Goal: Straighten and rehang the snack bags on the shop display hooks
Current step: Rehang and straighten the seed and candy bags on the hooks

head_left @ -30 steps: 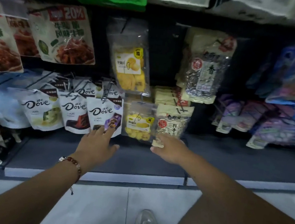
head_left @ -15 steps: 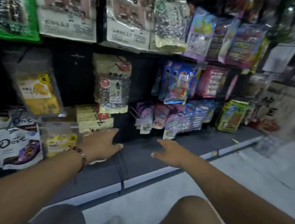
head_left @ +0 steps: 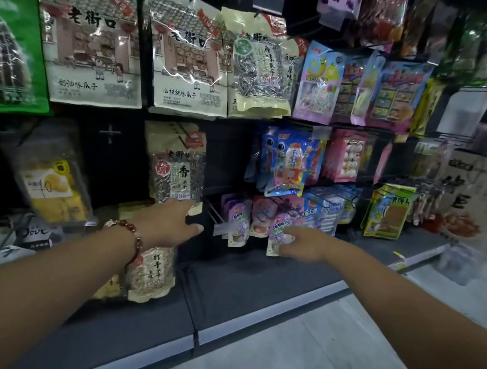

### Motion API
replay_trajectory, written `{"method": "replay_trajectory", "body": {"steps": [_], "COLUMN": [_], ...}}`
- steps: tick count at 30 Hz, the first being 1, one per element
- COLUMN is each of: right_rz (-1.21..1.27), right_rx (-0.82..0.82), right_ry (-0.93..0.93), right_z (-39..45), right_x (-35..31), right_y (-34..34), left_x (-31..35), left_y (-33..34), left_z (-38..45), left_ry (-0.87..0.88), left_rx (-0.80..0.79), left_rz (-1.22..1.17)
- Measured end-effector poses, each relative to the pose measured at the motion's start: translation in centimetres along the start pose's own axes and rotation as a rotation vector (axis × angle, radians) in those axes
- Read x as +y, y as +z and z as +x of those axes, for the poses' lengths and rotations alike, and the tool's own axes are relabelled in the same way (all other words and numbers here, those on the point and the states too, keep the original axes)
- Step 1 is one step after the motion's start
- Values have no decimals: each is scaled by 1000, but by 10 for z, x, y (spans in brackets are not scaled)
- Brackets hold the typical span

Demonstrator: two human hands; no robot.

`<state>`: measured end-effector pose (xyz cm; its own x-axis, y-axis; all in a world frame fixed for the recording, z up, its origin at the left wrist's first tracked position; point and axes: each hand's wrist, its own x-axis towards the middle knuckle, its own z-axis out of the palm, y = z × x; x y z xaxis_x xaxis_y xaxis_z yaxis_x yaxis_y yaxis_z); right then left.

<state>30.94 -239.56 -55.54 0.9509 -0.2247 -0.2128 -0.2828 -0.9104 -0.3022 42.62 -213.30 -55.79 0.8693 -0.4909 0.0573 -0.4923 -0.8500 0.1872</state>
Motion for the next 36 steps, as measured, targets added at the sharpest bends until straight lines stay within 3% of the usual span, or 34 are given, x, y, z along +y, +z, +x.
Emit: {"method": "replay_trajectory", "body": {"steps": [13, 24, 30, 36], "right_rz": [158, 258, 296, 322], "right_rx": [-23, 28, -1, -20], "right_ry": [-81, 163, 190, 199], "right_z": [67, 159, 139, 107], "right_x": [51, 177, 165, 165], "right_y": [-40, -128, -237, -354], "left_x": [73, 176, 246, 290], "left_y": [8, 15, -68, -199], "left_z": [104, 275, 277, 258], "left_ry": [53, 267, 381, 310], "left_rx": [-84, -140, -260, -359], "left_rz": [-34, -143, -130, -98]}}
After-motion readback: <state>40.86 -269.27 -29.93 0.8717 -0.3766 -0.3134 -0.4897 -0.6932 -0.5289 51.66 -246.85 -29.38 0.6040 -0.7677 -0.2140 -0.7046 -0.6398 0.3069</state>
